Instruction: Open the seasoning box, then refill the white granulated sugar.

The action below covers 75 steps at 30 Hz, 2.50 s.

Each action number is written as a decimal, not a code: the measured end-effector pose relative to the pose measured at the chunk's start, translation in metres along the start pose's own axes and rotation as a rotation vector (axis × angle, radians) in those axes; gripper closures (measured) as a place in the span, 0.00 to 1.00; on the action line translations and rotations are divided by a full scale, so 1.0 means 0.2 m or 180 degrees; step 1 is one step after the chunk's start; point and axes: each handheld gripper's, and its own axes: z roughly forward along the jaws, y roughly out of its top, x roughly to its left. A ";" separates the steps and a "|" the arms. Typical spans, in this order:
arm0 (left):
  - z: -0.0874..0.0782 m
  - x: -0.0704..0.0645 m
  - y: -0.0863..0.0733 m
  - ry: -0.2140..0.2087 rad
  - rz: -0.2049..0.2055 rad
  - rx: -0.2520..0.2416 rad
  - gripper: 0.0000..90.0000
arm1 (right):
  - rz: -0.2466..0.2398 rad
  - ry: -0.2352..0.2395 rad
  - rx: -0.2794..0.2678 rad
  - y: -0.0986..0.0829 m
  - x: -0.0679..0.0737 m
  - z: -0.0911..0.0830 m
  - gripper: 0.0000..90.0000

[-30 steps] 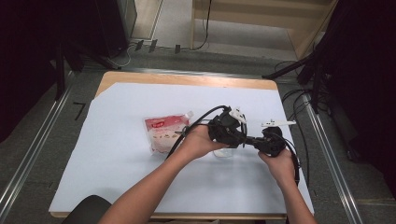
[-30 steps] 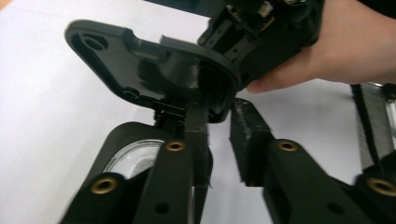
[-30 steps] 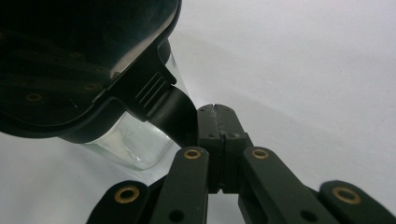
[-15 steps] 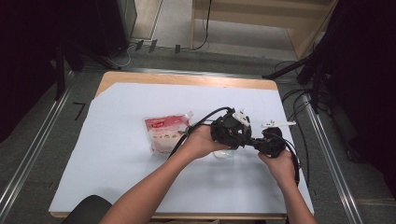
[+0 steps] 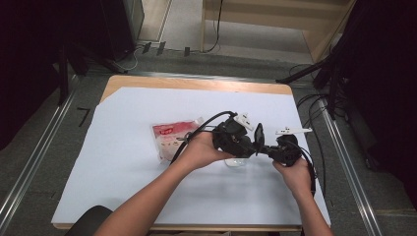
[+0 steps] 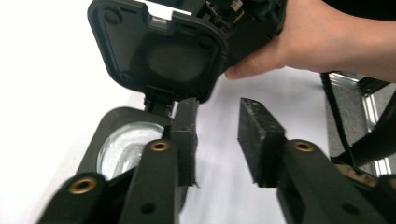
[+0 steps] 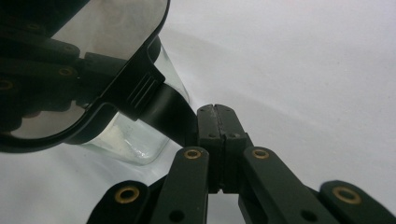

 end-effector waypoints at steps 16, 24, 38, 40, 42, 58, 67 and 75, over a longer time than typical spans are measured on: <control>-0.16 -0.02 -0.18 -0.0020 -0.0127 -0.0044 0.49 | -0.0019 0.0015 -0.0129 -0.07 0.07 -0.12 0.82; -0.24 -0.03 -0.25 0.0009 -0.0172 -0.0101 0.46 | 0.0007 0.0130 -0.0173 -0.13 0.18 -0.19 0.73; -0.38 -0.01 -0.39 0.0109 -0.0258 -0.0082 0.45 | -0.0239 0.0280 -0.0148 -0.15 0.28 -0.16 0.66; -0.40 0.00 -0.41 0.0104 -0.0266 -0.0100 0.45 | -0.0252 0.0280 -0.0138 -0.14 0.28 -0.16 0.66; -0.41 0.00 -0.43 0.0104 -0.0264 -0.0083 0.45 | -0.0257 0.0285 -0.0133 -0.14 0.29 -0.15 0.66; -0.57 0.06 -0.53 0.0198 -0.0445 -0.0095 0.47 | -0.0344 0.0305 -0.0153 -0.12 0.31 -0.16 0.64; -0.64 0.05 -0.58 0.0201 -0.0439 -0.0086 0.48 | -0.0413 0.0319 -0.0150 -0.12 0.33 -0.14 0.64; -0.70 0.03 -0.63 0.0270 -0.0519 -0.0159 0.46 | -0.0420 0.0349 -0.0141 -0.11 0.33 -0.14 0.64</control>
